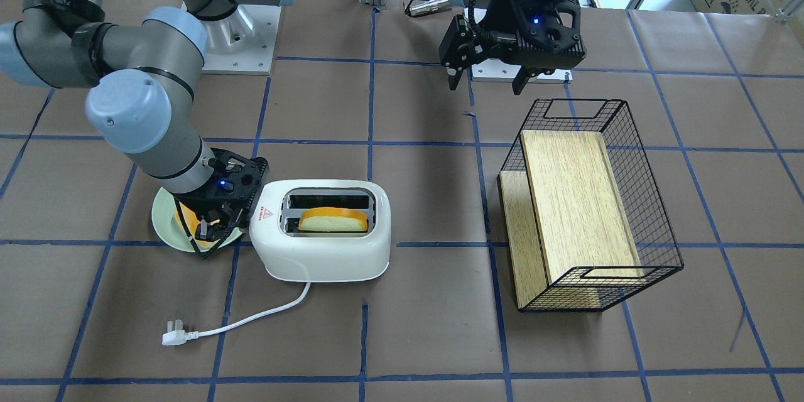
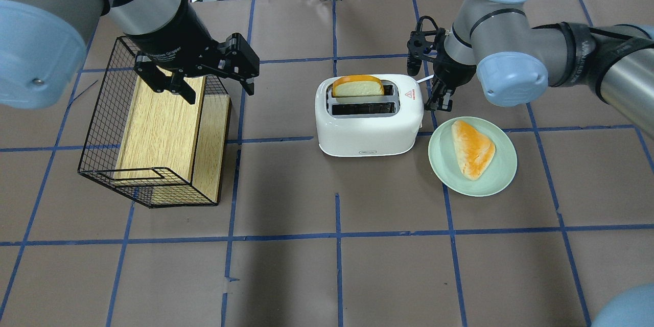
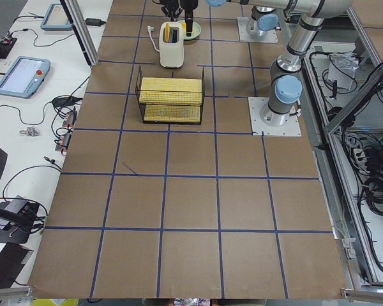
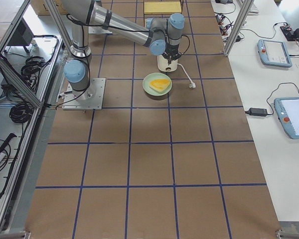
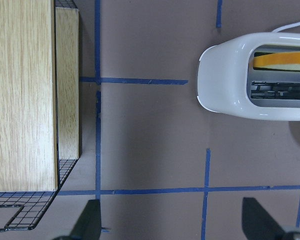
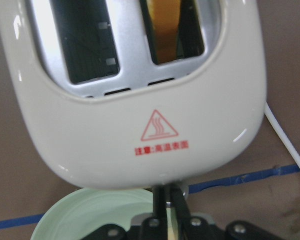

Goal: Press toaster with right arm
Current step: 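Press the toaster lever down with the right gripper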

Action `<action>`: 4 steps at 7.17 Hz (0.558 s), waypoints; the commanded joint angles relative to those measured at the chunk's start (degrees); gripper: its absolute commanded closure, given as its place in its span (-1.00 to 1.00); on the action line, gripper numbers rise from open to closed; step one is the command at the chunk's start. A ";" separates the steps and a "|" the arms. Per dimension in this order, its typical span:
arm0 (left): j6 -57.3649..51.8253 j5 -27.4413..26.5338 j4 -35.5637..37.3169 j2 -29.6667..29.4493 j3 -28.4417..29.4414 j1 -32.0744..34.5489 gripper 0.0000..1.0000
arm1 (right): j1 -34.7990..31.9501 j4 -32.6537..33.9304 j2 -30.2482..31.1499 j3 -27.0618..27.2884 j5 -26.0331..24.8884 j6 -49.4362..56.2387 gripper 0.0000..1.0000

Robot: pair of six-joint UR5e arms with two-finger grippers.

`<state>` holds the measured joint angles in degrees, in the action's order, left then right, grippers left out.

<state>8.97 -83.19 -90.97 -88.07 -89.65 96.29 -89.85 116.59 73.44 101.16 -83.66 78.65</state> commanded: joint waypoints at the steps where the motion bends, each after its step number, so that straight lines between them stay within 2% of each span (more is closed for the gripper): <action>1: 0.00 -0.04 0.00 0.00 0.00 0.03 -1.00 | 0.11 0.39 -1.10 0.00 -0.01 0.28 0.64; 4: 0.00 -0.04 0.00 0.00 0.00 0.03 -1.00 | 0.11 0.48 -1.90 -0.18 -0.01 0.98 0.64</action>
<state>8.96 -83.20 -90.97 -88.07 -89.65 96.30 -89.74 117.05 71.75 101.11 -83.67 79.32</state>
